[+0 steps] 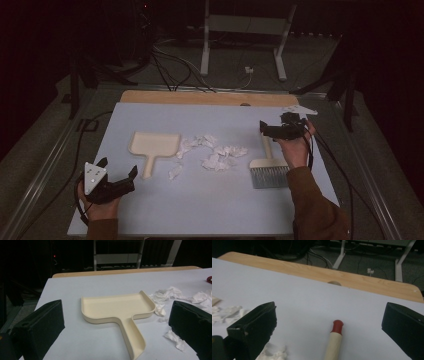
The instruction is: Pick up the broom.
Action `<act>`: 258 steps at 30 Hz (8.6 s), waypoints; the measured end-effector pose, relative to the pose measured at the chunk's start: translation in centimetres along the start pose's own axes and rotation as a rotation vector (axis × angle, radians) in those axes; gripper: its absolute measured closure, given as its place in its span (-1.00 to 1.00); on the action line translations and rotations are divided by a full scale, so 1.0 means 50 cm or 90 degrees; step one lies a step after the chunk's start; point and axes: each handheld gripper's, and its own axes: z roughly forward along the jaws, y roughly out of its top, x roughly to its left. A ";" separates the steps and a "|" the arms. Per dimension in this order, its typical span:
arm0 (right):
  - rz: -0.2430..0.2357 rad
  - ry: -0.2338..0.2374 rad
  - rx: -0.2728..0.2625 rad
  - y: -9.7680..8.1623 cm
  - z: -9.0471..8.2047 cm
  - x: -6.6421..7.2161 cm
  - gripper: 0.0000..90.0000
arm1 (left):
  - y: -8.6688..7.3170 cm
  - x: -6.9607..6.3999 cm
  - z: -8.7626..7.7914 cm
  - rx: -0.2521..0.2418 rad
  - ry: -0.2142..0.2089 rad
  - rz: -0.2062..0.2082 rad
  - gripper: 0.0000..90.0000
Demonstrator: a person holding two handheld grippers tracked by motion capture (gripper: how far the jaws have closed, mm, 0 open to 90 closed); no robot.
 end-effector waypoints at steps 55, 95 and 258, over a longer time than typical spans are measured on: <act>0.070 -0.101 0.259 -0.056 0.226 -0.033 0.48 | -0.003 -0.001 -0.003 -0.002 0.011 0.001 -0.98; 0.025 0.001 0.021 0.034 -0.025 0.040 0.58 | 0.040 -0.161 0.052 0.021 -0.117 0.051 -0.98; -0.371 0.605 0.194 -0.040 -0.006 0.228 0.21 | 0.141 -0.259 0.222 0.203 -0.683 0.126 0.51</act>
